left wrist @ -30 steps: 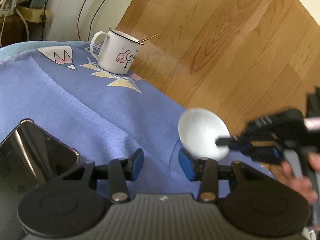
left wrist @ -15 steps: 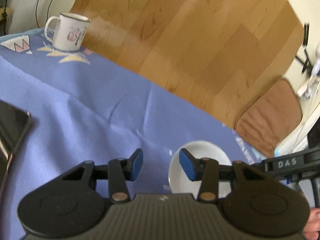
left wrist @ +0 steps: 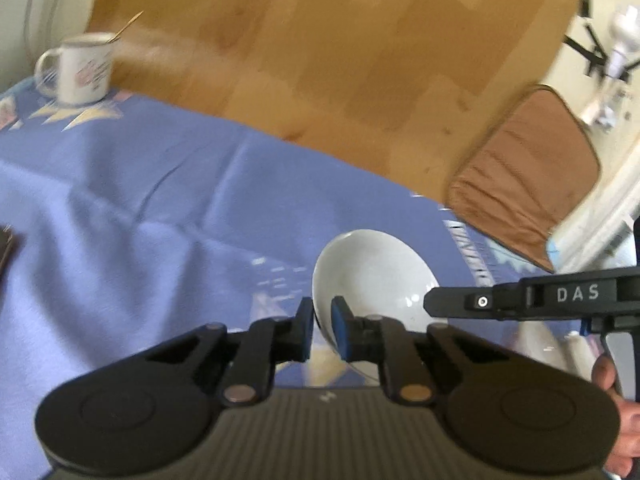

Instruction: Organize plates and bowls

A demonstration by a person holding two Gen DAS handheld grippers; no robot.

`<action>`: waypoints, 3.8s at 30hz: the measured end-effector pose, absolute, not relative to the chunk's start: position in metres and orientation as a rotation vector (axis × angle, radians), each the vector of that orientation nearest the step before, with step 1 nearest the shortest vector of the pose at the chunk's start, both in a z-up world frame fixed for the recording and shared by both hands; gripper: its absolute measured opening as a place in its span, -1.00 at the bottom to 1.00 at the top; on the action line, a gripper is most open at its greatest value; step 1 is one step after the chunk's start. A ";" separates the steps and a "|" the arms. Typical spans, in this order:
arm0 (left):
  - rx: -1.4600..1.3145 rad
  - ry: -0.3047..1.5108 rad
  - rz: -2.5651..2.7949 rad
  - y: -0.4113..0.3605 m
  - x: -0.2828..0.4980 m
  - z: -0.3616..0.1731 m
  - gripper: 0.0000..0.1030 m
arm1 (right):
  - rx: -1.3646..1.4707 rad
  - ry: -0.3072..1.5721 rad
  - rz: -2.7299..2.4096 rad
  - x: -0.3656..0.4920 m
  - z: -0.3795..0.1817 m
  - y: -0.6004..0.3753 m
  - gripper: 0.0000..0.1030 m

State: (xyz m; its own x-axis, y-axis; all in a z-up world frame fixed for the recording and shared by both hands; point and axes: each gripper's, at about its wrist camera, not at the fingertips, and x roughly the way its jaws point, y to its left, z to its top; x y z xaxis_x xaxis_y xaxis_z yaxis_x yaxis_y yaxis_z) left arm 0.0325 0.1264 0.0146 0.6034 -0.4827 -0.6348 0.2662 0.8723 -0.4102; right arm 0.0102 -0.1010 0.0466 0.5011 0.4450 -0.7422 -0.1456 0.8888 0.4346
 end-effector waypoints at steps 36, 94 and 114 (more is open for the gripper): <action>0.027 0.798 -0.697 -0.075 -0.008 0.042 -0.13 | 0.386 0.813 0.090 -0.084 0.029 -0.269 -0.67; 0.147 0.621 -0.452 0.012 -0.105 0.044 1.00 | 0.323 0.503 -0.009 -0.231 0.031 -0.184 1.00; 0.142 0.556 -0.438 0.008 -0.131 0.053 1.00 | 0.407 0.436 -0.054 -0.249 0.034 -0.198 1.00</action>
State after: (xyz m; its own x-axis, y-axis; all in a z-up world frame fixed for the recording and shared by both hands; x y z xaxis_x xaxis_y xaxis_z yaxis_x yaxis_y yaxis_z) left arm -0.1308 0.0077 0.0528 0.7599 -0.3632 -0.5392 0.4390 0.8984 0.0136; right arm -0.2489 -0.1982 0.0336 0.9065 0.0355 -0.4208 0.1364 0.9184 0.3714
